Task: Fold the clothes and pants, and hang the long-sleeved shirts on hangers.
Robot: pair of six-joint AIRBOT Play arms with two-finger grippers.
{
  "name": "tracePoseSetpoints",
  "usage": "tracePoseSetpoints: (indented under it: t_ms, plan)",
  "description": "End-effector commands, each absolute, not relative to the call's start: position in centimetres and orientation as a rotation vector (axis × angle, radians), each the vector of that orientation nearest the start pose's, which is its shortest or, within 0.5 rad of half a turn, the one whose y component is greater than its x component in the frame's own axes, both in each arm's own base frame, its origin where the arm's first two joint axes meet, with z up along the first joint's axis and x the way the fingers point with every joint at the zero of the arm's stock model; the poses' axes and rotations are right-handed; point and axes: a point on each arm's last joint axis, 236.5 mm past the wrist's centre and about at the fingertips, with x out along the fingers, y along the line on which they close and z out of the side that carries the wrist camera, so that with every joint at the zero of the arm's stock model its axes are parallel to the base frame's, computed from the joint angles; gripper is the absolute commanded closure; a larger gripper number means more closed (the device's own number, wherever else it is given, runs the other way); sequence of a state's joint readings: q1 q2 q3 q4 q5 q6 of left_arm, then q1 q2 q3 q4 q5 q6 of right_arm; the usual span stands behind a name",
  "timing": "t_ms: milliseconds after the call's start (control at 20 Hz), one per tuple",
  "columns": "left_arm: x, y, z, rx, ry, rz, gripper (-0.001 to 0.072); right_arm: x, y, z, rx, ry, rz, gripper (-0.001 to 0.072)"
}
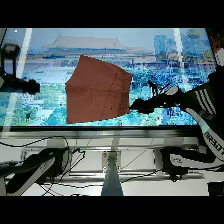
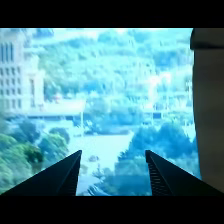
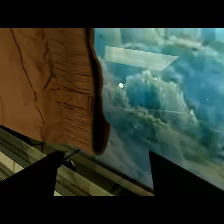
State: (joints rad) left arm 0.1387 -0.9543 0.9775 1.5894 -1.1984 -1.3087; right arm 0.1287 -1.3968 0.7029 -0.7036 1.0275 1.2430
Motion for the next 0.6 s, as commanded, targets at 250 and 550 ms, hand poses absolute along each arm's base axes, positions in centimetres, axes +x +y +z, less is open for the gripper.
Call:
tracePoseSetpoints:
  t_ms: [250, 550]
  plan:
    - [21.1, -2.7, -7.9, -0.318, 1.480, -0.257, 0.0193, 28.3, 22.9, -10.6, 0.606, 1.569, 0.572, 0.0410]
    - [20.7, -4.6, -11.4, -0.453, 1.503, -0.261, 0.0194, 28.4, 22.8, -10.7, 0.590, 1.555, 0.581, 0.0692]
